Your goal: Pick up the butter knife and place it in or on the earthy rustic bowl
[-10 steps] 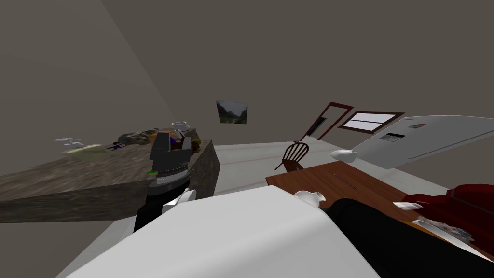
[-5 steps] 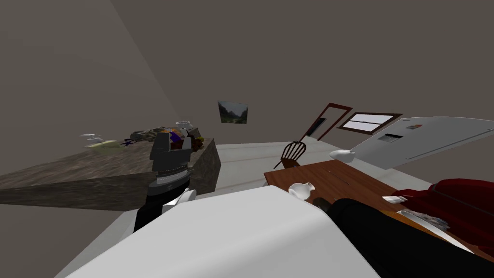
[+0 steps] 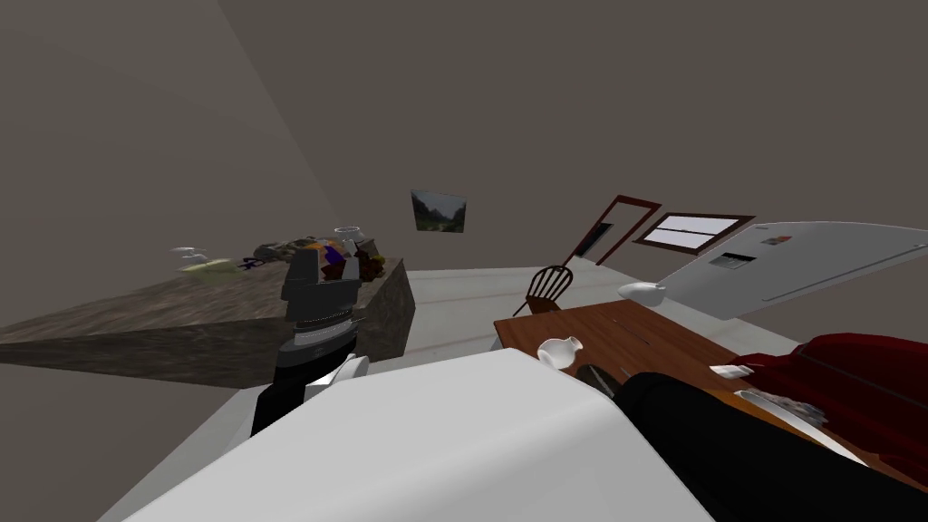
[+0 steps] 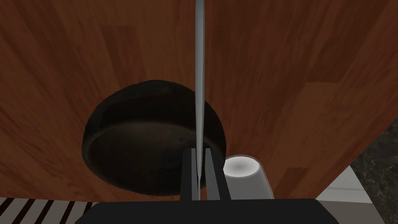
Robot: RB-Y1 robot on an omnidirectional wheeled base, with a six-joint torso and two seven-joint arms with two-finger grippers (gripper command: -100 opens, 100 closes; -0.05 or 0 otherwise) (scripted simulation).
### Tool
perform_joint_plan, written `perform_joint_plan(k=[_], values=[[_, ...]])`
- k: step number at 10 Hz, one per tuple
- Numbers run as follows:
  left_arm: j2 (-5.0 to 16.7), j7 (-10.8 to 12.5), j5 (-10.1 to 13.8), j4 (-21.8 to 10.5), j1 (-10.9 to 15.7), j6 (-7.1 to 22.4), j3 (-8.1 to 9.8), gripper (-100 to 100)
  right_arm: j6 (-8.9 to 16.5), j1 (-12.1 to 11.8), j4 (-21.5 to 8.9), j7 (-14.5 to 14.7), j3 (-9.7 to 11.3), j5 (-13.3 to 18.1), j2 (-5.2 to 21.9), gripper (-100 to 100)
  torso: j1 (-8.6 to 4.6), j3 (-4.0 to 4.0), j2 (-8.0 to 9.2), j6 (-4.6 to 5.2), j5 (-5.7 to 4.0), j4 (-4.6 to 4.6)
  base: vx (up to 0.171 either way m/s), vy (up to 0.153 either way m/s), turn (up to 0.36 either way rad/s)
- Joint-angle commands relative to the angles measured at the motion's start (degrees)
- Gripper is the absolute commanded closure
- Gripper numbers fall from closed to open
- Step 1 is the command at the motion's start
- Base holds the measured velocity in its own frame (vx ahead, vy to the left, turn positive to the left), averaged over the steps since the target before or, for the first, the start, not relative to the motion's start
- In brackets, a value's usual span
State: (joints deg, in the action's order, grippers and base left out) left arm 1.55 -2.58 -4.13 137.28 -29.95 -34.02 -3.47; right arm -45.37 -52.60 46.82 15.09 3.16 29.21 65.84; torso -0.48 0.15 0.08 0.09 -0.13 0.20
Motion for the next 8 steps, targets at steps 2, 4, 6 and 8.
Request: perform_joint_plan(k=[2,4,6,8], values=[[0.00,0.00,0.00,0.00,0.00,0.00,0.00,0,-2.23,0.31,0.99,-0.50,-1.96,-1.69,0.97,100,-0.10,0.02,0.02,-0.04,-0.03,0.02,-0.054,-0.053,0.028],[0.00,0.00,0.00,0.00,0.00,0.00,0.00,0,-3.68,0.53,1.69,-0.99,-3.25,-2.82,1.69,100,-0.07,-0.02,-0.04,0.07,-0.10,-0.01,-0.018,-0.035,0.006],[0.00,0.00,0.00,0.00,0.00,0.00,0.00,0,-5.61,0.74,2.61,-1.65,-4.88,-4.23,2.64,100,-0.10,-0.04,-0.08,0.03,-0.09,0.00,-0.027,-0.055,0.013],[0.00,0.00,0.00,0.00,0.00,0.00,0.00,0,-5.61,0.74,2.61,-1.65,-4.88,-4.23,2.64,100,-0.18,-0.01,-0.03,0.02,-0.10,0.01,-0.027,-0.047,0.016]])
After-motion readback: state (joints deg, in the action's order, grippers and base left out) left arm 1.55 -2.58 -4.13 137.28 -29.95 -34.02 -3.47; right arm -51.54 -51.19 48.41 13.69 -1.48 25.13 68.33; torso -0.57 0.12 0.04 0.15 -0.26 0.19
